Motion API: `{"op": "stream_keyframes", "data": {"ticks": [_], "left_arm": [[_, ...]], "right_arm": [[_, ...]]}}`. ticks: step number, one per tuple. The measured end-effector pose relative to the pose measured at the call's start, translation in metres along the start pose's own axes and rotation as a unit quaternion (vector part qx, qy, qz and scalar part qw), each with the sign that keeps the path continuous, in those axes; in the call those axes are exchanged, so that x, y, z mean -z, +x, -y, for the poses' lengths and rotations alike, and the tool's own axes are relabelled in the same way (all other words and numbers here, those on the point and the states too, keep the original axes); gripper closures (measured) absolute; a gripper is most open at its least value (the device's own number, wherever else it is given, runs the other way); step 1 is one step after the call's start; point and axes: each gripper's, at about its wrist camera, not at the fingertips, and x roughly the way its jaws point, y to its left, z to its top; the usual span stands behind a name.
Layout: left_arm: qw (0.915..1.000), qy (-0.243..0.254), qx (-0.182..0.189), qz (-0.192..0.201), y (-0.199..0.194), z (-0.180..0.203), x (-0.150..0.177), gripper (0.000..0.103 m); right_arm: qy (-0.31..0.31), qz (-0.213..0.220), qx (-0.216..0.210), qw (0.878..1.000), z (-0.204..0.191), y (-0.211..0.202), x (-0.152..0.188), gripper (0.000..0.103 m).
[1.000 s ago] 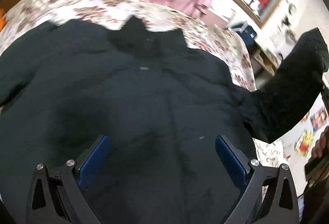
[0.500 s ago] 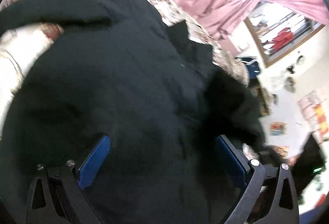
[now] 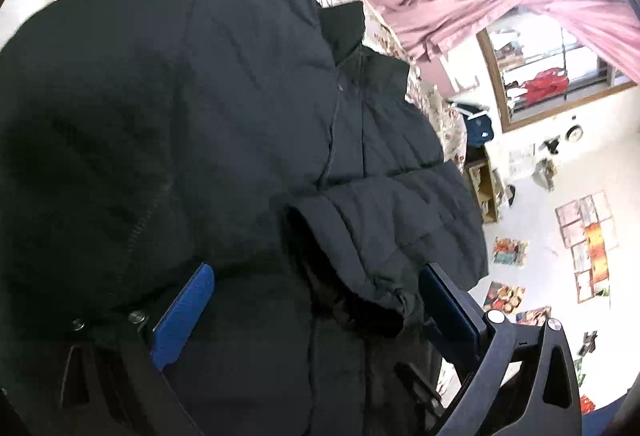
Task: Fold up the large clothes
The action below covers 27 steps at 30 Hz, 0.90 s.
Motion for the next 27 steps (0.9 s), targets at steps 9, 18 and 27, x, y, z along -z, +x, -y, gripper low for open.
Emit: {"op": "stream_keyframes", "data": {"ticks": [9,18,27], "left_arm": [[0.9984,0.013,-0.051,-0.019,0.027,0.03,0.029,0.0],[0.9816,-0.002,-0.191,-0.002,0.046,0.051,0.02,0.074],[0.9638,0.065,-0.244,0.084,0.007,0.093,0.006,0.098]], "right_arm": [[0.095,0.028,0.042,0.994,0.059,-0.042,0.057,0.042],[0.13,0.023,0.086,0.987,0.095,-0.052,0.069,0.042],[0.141,0.034,0.11,0.983,0.111,-0.058,0.073,0.042]]}}
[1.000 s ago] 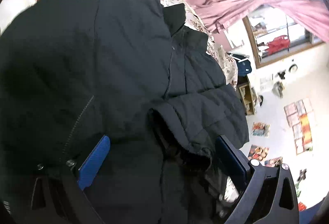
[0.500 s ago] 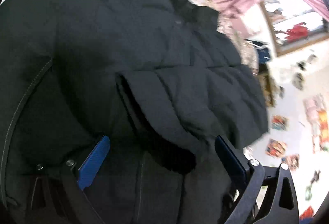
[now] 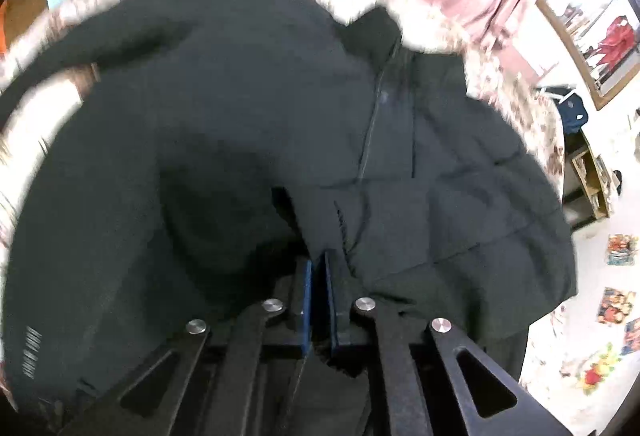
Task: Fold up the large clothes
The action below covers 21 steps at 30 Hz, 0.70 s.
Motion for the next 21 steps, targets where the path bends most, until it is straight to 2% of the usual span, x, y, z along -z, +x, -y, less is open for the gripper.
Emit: {"op": "stream_keyframes", "data": {"ticks": [3,5,8,11,12,15,17,21], "left_arm": [[0.997,0.034,-0.007,0.069,-0.037,0.011,-0.02,0.098],[0.9907,0.057,-0.016,0.122,-0.064,0.019,-0.036,0.099],[0.9815,0.081,-0.025,0.172,-0.091,0.024,-0.064,0.099],[0.9733,0.097,-0.048,0.202,-0.106,0.017,-0.086,0.099],[0.9714,0.098,-0.055,0.209,-0.108,0.013,-0.091,0.099],[0.9667,0.096,-0.079,0.224,-0.108,-0.002,-0.109,0.099],[0.9657,0.102,-0.094,0.22,-0.098,-0.014,-0.12,0.098],[0.9653,0.118,-0.119,0.201,-0.059,-0.027,-0.122,0.098]], "right_arm": [[0.007,0.0,0.004,1.0,0.005,0.004,-0.007,0.042],[0.015,0.006,0.005,1.0,0.009,0.005,-0.013,0.042],[0.033,0.019,-0.001,0.999,0.017,0.008,-0.035,0.042],[0.068,0.039,-0.042,0.996,0.027,0.013,-0.059,0.042],[0.079,0.049,-0.061,0.994,0.03,0.018,-0.07,0.042],[0.084,0.067,-0.071,0.992,0.029,0.034,-0.093,0.042],[0.075,0.076,-0.077,0.991,0.02,0.052,-0.113,0.042],[0.067,0.053,-0.12,0.989,-0.002,0.11,-0.147,0.043]]}}
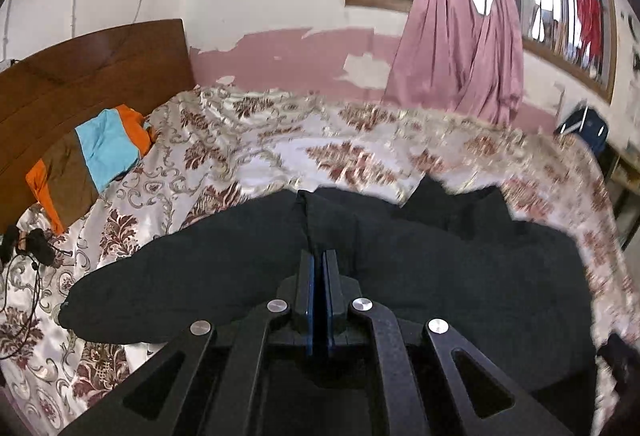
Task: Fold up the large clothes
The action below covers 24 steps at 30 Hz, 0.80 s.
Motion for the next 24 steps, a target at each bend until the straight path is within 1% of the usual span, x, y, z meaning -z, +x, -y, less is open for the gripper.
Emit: {"op": "stream_keyframes", "data": {"ticks": [2,4,6,8,9,10,11,12,13,14,15,16,17,18,19,20,21,23,24], "left_arm": [[0.9999,0.009,-0.001,-0.012,0.018,0.001,0.01,0.098],[0.9994,0.015,-0.004,-0.03,0.036,0.002,0.022,0.098],[0.9979,0.027,-0.008,-0.058,0.06,0.003,0.035,0.098],[0.9963,0.04,-0.016,-0.074,0.079,0.003,0.045,0.097],[0.9959,0.044,-0.02,-0.076,0.084,0.003,0.048,0.095],[0.9957,0.046,-0.017,-0.079,0.09,0.002,0.051,0.095],[0.9957,0.045,-0.013,-0.08,0.092,0.001,0.052,0.091],[0.996,0.041,-0.004,-0.08,0.094,-0.003,0.053,0.091],[0.9963,0.034,0.01,-0.078,0.094,-0.006,0.054,0.09],[0.9963,0.018,0.035,-0.077,0.093,-0.013,0.055,0.087],[0.9956,0.005,0.052,-0.078,0.093,-0.018,0.055,0.08],[0.994,-0.017,0.073,-0.08,0.092,-0.026,0.056,0.077],[0.9918,-0.037,0.089,-0.084,0.09,-0.031,0.057,0.071],[0.9884,-0.054,0.109,-0.09,0.09,-0.035,0.058,0.058],[0.9856,-0.063,0.124,-0.096,0.09,-0.037,0.059,0.047],[0.9807,-0.072,0.147,-0.107,0.089,-0.038,0.061,0.027],[0.9783,-0.081,0.156,-0.11,0.084,-0.038,0.062,0.017],[0.9795,-0.084,0.154,-0.099,0.074,-0.038,0.064,0.014],[0.9791,-0.083,0.16,-0.095,0.066,-0.038,0.064,0.014]], "right_arm": [[0.006,-0.025,-0.021,0.999,-0.008,0.038,-0.008,0.043],[-0.01,-0.049,-0.012,0.999,-0.019,0.073,-0.012,0.043],[-0.038,-0.075,0.0,0.996,-0.032,0.106,-0.011,0.043],[-0.043,-0.102,-0.007,0.994,-0.038,0.13,-0.009,0.042],[-0.044,-0.119,-0.003,0.992,-0.039,0.143,-0.006,0.042],[-0.049,-0.129,0.01,0.99,-0.041,0.154,-0.003,0.041],[-0.059,-0.132,0.02,0.989,-0.044,0.163,-0.002,0.039],[-0.066,-0.134,0.025,0.988,-0.048,0.166,0.0,0.037],[-0.081,-0.137,0.033,0.987,-0.054,0.171,0.002,0.031],[-0.098,-0.139,0.042,0.985,-0.06,0.174,0.006,0.027],[-0.114,-0.139,0.053,0.982,-0.066,0.177,0.009,0.025],[-0.132,-0.138,0.066,0.979,-0.072,0.179,0.013,0.022],[-0.145,-0.136,0.073,0.977,-0.076,0.18,0.015,0.019],[-0.151,-0.134,0.073,0.977,-0.079,0.182,0.017,0.018],[-0.149,-0.133,0.061,0.978,-0.082,0.178,0.014,0.013],[-0.141,-0.132,0.038,0.98,-0.08,0.177,0.013,0.005],[-0.128,-0.132,0.008,0.983,-0.075,0.175,0.01,0.002],[-0.117,-0.134,-0.012,0.984,-0.072,0.169,0.006,0.001],[-0.118,-0.139,-0.018,0.983,-0.073,0.165,0.004,0.001]]}}
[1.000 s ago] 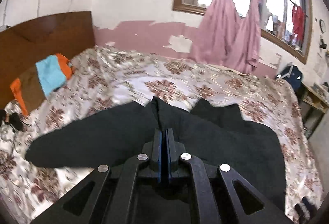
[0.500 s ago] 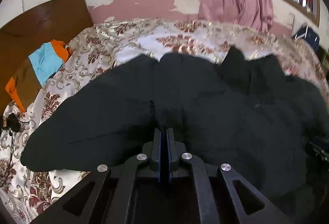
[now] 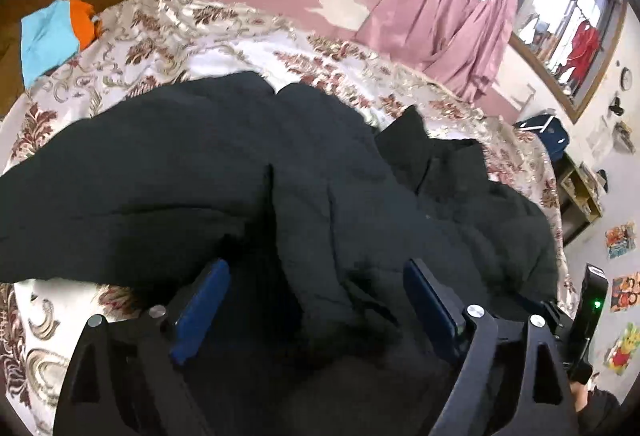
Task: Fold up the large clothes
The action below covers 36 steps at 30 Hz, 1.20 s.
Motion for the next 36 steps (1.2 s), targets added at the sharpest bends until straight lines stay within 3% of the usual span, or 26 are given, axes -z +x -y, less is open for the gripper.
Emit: {"op": "stream_keyframes", "data": {"ticks": [4,8,11,13,16,22,26,29,32,36], "left_arm": [[0.9996,-0.023,0.016,-0.003,-0.025,-0.003,0.005,0.011],[0.9904,-0.109,0.078,-0.034,-0.055,-0.026,0.015,0.009],[0.9837,-0.151,0.086,-0.045,-0.074,-0.045,0.026,0.006],[0.9819,-0.166,0.085,-0.032,-0.086,-0.058,0.03,0.001],[0.9809,-0.183,0.065,-0.003,-0.107,-0.084,0.038,0.0],[0.9788,-0.203,0.027,0.012,-0.132,-0.146,0.053,0.0],[0.9804,-0.195,-0.002,0.026,-0.135,-0.174,0.059,0.0],[0.9796,-0.201,0.003,0.001,-0.124,-0.198,0.057,0.0],[0.9688,-0.242,0.051,-0.009,-0.109,-0.228,0.054,0.0],[0.953,-0.3,0.037,0.012,-0.099,-0.262,0.048,0.0]], "right_arm": [[-0.003,0.018,0.008,1.0,-0.004,-0.029,0.011,0.001],[0.011,0.02,-0.021,1.0,-0.009,-0.061,0.02,0.001],[0.012,0.006,-0.028,1.0,-0.021,-0.07,0.02,0.001],[0.013,0.0,-0.036,0.999,-0.03,-0.075,0.021,0.001],[0.008,0.007,-0.041,0.999,-0.049,-0.086,0.02,0.001],[0.036,0.091,0.017,0.995,-0.074,-0.124,0.015,0.001],[0.063,0.109,0.032,0.992,-0.082,-0.123,0.013,0.001],[0.068,0.099,0.059,0.991,-0.089,-0.107,0.014,0.001],[0.057,0.068,0.108,0.99,-0.097,-0.081,0.013,0.001],[0.033,0.054,0.136,0.989,-0.103,-0.056,0.005,0.001]]}}
